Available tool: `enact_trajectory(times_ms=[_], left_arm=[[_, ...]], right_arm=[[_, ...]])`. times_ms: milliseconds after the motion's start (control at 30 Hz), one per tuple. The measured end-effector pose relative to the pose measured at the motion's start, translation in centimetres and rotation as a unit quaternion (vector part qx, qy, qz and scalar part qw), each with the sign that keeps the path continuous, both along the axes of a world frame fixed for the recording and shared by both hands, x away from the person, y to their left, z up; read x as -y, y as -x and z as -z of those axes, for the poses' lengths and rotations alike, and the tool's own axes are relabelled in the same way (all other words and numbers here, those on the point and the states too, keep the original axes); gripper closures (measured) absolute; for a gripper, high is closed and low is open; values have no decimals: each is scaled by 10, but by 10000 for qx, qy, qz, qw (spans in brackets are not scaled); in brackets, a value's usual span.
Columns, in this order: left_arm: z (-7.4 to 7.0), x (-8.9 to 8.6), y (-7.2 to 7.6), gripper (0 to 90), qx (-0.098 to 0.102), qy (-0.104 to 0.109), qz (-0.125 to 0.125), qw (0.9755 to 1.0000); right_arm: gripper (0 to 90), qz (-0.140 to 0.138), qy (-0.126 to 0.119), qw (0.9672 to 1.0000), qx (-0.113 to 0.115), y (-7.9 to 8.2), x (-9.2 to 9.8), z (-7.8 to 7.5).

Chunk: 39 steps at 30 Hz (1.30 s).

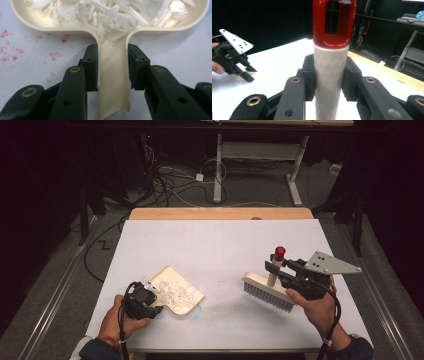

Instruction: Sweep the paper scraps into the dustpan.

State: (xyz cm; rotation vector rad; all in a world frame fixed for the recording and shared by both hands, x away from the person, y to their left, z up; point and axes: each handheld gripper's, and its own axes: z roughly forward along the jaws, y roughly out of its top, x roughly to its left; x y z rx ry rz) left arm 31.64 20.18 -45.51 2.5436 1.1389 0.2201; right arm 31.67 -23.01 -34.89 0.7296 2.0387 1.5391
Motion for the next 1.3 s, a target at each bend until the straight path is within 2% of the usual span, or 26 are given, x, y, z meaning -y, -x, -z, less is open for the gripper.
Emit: enact_trajectory(times_ms=[167,300,467,567,600,667,700,767,867,1033,1167,1300], left_arm=[[-2,-2,1,637,-17,-50,5,10000],[0,-2,1,636,-10,-28,-19,10000],[0,-3,2,637,-9,2,-28,10000],[0,-3,2,636,0,18,-35,10000],[1,-3,2,636,6,33,-49,10000],[1,-4,2,636,3,37,-42,10000],[1,-4,3,636,-5,35,-40,10000],[1,-5,3,636,2,58,-71,10000],[1,-7,3,635,-4,56,-79,10000],[1,-8,3,634,-5,49,-110,9999],[1,-9,2,634,-16,61,-172,9998],[1,-10,1,635,-18,118,-237,9996]], right_arm=[[700,-44,-13,9999,108,-3,-29,9],[699,-245,-57,9995,202,-3,-60,10],[700,-388,71,9986,342,-5,-101,16],[700,-259,226,9982,497,-6,-123,22],[700,-284,236,9980,507,-6,-129,24],[700,-528,208,9978,351,-7,-138,29],[700,-614,160,9975,323,-7,-140,30],[699,-697,243,9966,366,-5,-143,29],[700,-966,68,9951,204,-3,-139,27],[700,-1176,-76,9925,316,3,-130,19],[699,-1206,-102,9922,304,7,-121,14],[699,-1113,-179,9932,286,10,-108,9]])
